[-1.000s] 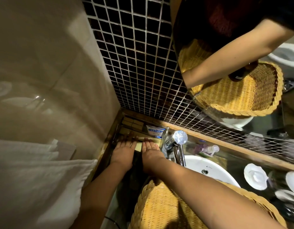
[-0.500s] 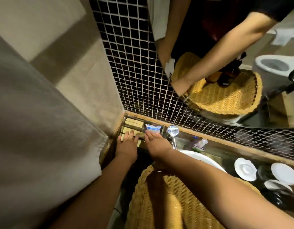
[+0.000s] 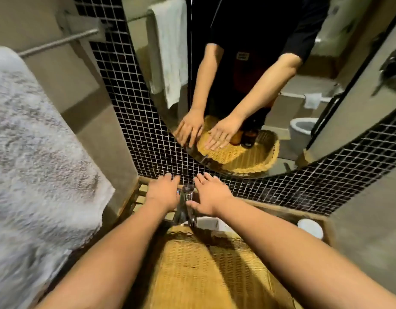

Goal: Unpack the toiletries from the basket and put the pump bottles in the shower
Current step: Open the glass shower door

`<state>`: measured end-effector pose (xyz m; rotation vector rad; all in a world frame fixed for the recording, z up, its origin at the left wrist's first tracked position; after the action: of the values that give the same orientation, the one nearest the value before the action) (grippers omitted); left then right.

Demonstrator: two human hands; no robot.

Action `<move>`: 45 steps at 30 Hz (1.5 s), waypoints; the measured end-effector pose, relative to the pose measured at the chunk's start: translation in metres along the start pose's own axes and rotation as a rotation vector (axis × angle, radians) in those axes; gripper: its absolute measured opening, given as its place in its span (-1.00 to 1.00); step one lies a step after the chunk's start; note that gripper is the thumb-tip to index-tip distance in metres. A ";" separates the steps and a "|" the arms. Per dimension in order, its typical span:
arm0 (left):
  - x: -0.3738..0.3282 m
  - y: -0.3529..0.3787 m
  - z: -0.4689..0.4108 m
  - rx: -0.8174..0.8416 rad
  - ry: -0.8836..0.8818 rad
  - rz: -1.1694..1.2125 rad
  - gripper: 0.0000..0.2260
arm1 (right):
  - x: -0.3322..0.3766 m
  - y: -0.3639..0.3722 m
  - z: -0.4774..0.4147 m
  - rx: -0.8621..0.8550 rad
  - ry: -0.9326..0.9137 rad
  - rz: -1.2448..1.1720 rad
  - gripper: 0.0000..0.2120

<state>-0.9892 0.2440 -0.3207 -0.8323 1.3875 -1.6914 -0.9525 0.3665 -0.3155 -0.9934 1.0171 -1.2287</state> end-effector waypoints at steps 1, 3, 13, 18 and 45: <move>-0.009 -0.013 0.003 -0.020 0.005 -0.010 -0.49 | -0.008 -0.008 0.008 -0.015 0.005 0.022 -0.13; -0.026 -0.039 0.007 -0.060 0.026 -0.022 -0.46 | -0.024 -0.026 0.024 -0.053 0.036 0.044 -0.09; -0.085 -0.166 0.032 -0.301 0.220 -0.100 -0.51 | -0.075 -0.108 0.108 -0.211 0.349 0.017 -0.06; -0.121 -0.186 0.054 -0.336 0.326 -0.127 -0.48 | -0.078 -0.122 0.158 -0.237 0.448 0.012 -0.08; -0.461 -0.182 0.248 -0.323 0.963 -0.074 -0.42 | -0.182 -0.068 0.576 -0.249 1.168 -0.074 -0.16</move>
<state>-0.5827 0.5488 -0.0996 -0.1829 2.3267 -2.0584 -0.4235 0.5665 -0.0918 -0.4152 2.0707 -1.8104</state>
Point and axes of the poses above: each hand's wrist, its own z-axis away from the middle knuckle, its own y-axis out of the palm, x = y × z, the point moved 8 cm from there along -z, towards the middle knuckle, and after that the axes turned 11 degrees about y, right-handed, at the moved point
